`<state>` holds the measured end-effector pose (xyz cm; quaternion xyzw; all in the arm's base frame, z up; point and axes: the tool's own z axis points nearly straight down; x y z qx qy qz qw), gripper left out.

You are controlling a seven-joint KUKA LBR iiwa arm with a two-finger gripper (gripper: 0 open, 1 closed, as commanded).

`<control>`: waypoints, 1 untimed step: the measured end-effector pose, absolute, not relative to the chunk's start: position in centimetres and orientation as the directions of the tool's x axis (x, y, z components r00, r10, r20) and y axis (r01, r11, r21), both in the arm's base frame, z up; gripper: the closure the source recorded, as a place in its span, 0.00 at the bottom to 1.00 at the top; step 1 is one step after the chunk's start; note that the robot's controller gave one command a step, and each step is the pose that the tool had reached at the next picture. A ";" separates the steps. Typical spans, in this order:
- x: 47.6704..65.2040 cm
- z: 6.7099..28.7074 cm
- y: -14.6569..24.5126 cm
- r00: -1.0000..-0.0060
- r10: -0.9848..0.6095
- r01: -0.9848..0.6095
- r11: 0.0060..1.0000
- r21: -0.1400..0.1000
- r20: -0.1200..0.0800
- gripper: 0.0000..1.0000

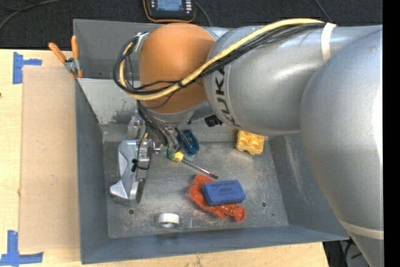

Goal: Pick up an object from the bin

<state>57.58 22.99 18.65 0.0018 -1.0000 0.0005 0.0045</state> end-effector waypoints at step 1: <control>57.8 19.1 22.8 -1.000 0.003 0.003 1.000 0.000 0.001 0.00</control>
Offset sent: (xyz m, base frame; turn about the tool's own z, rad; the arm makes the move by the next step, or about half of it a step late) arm 0.0232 -0.0268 -0.1165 -0.4944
